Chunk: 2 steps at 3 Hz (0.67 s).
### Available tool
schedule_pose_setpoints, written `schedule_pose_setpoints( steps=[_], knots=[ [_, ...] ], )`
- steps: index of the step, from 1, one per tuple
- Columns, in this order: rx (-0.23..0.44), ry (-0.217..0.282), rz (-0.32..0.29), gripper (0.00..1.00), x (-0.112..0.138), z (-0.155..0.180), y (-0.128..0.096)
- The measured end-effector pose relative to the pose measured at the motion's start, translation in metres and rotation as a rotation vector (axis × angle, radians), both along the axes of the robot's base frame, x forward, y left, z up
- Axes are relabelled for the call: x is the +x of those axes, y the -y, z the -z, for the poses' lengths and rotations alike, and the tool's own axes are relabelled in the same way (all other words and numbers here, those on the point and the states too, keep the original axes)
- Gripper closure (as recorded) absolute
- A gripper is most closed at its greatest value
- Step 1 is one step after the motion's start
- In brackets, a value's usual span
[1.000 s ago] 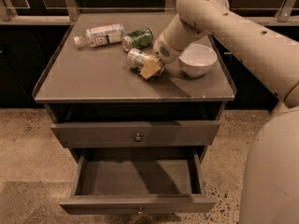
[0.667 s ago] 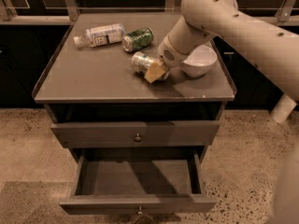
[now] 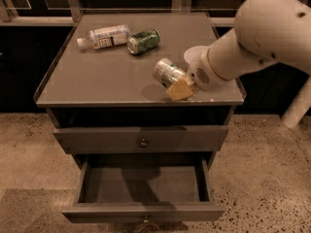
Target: Place 7up can into middle drawer
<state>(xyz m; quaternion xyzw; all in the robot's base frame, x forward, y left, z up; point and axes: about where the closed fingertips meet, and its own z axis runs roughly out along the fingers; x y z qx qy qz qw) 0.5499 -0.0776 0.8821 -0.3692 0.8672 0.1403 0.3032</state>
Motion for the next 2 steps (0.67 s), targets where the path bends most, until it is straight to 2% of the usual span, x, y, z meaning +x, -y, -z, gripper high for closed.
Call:
schedule_pose_setpoints(
  steps=[1,2],
  knots=[
    [-0.011,-0.026,0.011,1.0,-0.0112,0.0136,0.0076],
    [-0.011,-0.023,0.01,1.0,-0.0105,0.0123,0.0067]
  ],
)
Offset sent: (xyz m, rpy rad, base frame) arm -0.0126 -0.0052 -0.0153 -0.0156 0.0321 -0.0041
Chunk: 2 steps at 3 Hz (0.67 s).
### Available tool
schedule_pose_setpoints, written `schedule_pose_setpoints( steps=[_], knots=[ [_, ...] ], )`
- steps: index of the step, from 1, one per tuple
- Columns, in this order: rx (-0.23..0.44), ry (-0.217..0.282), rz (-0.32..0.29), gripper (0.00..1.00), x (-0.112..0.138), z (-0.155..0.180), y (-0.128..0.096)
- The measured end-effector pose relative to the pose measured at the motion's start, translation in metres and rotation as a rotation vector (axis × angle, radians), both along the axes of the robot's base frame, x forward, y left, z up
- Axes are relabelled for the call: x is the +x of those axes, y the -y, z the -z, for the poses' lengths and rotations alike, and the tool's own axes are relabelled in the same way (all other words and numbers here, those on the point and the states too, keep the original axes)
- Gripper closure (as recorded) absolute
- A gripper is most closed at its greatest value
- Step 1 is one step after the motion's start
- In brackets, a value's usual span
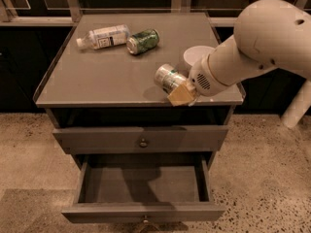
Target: Place 7up can into middle drawer
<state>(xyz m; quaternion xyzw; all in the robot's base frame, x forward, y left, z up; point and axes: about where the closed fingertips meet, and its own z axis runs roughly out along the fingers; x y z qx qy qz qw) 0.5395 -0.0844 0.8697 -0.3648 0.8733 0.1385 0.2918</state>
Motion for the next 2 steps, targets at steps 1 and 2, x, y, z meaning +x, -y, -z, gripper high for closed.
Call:
schedule_pose_setpoints(
  steps=[1,2],
  knots=[
    [0.008,-0.057,0.038,1.0,-0.018,0.021,0.001],
    [0.035,-0.102,0.14,1.0,-0.045,0.047,0.009]
  ],
)
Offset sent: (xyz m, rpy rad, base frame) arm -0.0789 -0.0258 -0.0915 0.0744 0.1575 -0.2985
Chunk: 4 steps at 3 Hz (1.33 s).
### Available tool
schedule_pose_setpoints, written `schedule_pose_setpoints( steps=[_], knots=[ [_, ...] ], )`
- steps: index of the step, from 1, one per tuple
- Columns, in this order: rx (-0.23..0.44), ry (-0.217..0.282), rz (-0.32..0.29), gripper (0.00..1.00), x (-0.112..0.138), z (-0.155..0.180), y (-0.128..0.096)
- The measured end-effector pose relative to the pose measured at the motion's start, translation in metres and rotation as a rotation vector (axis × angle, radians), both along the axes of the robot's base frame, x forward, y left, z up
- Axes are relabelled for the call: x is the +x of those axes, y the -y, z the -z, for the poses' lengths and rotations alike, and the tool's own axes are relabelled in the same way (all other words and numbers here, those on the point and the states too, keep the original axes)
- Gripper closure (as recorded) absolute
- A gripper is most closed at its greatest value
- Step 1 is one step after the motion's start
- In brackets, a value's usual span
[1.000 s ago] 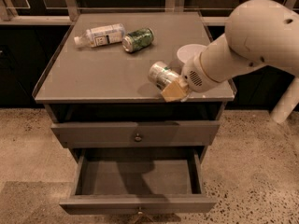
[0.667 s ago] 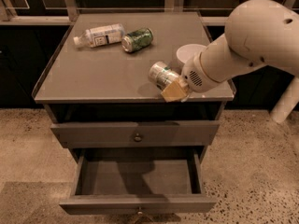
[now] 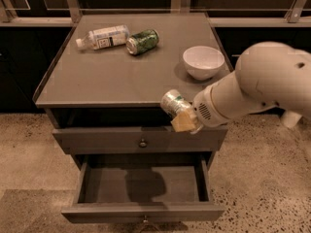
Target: Place 7up can into middle drawer
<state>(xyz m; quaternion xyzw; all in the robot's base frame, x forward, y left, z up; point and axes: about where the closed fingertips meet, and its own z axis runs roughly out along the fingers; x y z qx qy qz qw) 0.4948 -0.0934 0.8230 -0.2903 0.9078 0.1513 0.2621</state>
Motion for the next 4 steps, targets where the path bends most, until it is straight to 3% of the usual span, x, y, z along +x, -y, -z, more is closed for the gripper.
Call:
schedule_pose_setpoints(
  steps=[1,3,4],
  knots=[
    [0.039,-0.038,0.084,1.0,-0.018,0.035,0.009],
    [0.065,-0.056,0.105,1.0,-0.029,0.05,0.011],
    [0.155,-0.116,0.155,1.0,-0.051,0.094,0.007]
  ],
)
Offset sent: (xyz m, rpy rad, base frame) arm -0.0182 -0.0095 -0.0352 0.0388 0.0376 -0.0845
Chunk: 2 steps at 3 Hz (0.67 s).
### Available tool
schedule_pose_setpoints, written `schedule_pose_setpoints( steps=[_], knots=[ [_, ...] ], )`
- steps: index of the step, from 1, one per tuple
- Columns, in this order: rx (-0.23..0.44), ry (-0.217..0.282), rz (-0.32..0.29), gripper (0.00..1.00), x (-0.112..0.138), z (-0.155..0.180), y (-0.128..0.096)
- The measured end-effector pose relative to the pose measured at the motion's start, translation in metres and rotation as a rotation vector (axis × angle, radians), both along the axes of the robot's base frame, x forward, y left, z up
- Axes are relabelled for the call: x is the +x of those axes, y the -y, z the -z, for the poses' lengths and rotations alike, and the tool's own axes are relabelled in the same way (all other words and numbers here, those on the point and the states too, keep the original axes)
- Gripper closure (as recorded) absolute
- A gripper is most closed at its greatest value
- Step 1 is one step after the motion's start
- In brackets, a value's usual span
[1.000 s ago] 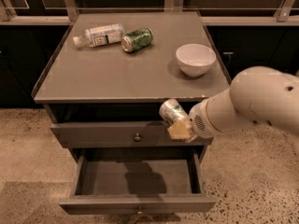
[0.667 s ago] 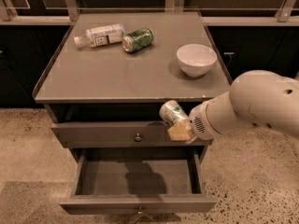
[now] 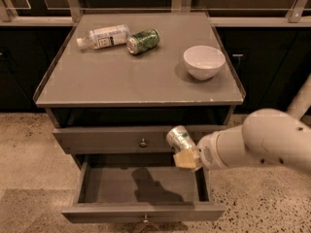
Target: Place 7up can into middle drawer
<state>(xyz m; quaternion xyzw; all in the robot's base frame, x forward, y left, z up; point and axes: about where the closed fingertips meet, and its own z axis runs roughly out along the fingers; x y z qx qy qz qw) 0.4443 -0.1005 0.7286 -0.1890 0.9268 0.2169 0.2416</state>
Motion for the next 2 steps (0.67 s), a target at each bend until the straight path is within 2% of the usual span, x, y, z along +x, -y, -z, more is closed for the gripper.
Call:
schedule_pose_setpoints(
  steps=[1,2],
  knots=[
    [0.112,-0.047,0.032,1.0,-0.011,0.055,-0.013],
    [0.184,-0.104,0.056,1.0,-0.015,0.105,-0.026]
  ],
)
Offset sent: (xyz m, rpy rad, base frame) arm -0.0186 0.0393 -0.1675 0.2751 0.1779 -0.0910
